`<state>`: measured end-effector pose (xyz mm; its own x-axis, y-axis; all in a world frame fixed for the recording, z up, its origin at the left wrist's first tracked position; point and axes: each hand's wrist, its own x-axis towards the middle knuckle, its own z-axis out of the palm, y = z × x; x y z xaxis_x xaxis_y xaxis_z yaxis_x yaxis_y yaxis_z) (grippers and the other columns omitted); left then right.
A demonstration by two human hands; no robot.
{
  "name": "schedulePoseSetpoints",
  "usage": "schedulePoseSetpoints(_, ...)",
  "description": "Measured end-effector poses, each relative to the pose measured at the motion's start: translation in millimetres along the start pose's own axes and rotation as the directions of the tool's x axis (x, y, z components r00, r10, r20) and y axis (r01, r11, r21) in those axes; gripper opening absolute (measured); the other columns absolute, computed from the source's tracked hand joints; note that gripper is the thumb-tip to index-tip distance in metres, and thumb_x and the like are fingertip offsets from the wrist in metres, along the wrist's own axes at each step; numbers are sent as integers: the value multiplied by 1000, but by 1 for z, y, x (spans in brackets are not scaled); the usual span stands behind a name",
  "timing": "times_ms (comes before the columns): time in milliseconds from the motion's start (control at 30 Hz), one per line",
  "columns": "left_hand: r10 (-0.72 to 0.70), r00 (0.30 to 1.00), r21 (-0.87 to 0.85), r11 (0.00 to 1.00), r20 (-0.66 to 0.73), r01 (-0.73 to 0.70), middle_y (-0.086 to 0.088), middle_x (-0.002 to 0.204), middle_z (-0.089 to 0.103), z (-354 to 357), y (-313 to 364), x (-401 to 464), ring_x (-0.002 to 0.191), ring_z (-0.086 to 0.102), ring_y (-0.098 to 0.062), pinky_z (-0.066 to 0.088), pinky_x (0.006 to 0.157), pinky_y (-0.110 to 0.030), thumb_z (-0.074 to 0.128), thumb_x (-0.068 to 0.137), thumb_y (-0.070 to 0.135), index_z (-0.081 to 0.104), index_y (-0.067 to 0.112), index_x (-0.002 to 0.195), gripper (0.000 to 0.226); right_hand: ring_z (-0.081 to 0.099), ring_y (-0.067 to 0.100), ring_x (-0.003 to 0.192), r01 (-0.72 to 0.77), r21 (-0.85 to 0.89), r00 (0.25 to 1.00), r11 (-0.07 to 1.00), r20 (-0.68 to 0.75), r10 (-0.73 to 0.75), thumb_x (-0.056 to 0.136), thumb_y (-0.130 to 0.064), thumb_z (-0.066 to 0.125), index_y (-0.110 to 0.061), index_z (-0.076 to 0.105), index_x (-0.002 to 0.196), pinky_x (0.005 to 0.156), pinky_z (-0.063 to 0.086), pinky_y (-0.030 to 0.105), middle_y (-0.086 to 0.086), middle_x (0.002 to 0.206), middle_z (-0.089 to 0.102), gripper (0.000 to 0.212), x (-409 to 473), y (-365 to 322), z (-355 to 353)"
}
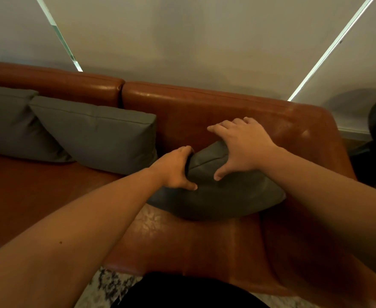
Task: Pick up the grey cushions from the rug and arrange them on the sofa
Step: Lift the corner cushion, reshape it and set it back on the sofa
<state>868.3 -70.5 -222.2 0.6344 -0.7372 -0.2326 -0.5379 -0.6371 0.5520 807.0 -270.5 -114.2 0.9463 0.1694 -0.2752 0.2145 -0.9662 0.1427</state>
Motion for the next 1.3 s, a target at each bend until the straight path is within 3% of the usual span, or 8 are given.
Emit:
schedulePoseSetpoints(100,-30,999,29,999,30,29,1,116,47,-9,-22,-13,101,53,-19,47,83,-34,88,48,54,42,18,120,93,48,25,125,-45,260,998,965,-25,53,39,-94,61,-33,27,147,103,37,46,-2,144,46,128,-6,18,1)
schedulePoseSetpoints(200,-60,996,-8,998,63,61,5,123,43,-17,-27,-28,110,47,-14,45,95,-33,84,43,71,37,22,131,111,41,19,133,-35,604,995,796,95,-28,44,-71,84,-32,24,148,108,35,38,-6,149,40,125,-14,13,29)
schedulePoseSetpoints(333,45,988,-197,978,-149,-74,13,131,47,-25,6,-31,116,49,-5,46,97,-30,81,43,77,35,29,137,116,36,15,132,30,736,999,676,0,-43,47,-60,89,-27,25,150,109,35,36,-7,147,38,125,-12,-20,76)
schedulePoseSetpoints(467,140,953,-158,969,-270,-188,13,123,54,-34,13,-42,110,54,-4,49,90,-28,81,48,74,45,27,130,101,34,14,126,66,736,998,674,-60,-33,40,-80,76,-28,24,149,106,36,42,-6,143,39,131,-4,-34,94)
schedulePoseSetpoints(600,138,945,-153,970,-298,-190,10,105,63,-37,6,-56,94,61,-6,53,79,-33,85,54,63,55,22,115,79,52,12,118,23,788,999,615,11,-52,44,-71,84,-38,36,135,97,48,38,-13,129,53,108,6,-44,96)
schedulePoseSetpoints(900,-25,857,-259,957,-515,-128,13,88,67,-60,-36,-90,83,64,1,49,67,-17,87,54,62,56,29,102,66,62,21,85,189,387,981,903,-123,-152,50,-82,71,-28,51,118,65,45,32,-7,91,60,89,53,-66,34)
schedulePoseSetpoints(1100,-222,901,-250,959,-372,133,14,91,65,-28,-64,-102,86,61,3,48,72,-17,85,40,71,63,31,99,75,63,27,90,185,198,983,963,-33,-182,48,-80,73,-23,50,116,66,38,33,3,103,66,92,59,-95,62)
schedulePoseSetpoints(1300,-241,931,-232,956,-275,179,7,110,58,21,-76,-101,100,57,-10,48,86,-30,92,41,55,54,25,119,91,59,25,105,57,389,990,919,95,-102,55,-78,70,-29,40,132,79,45,36,-1,119,61,96,41,-108,123)
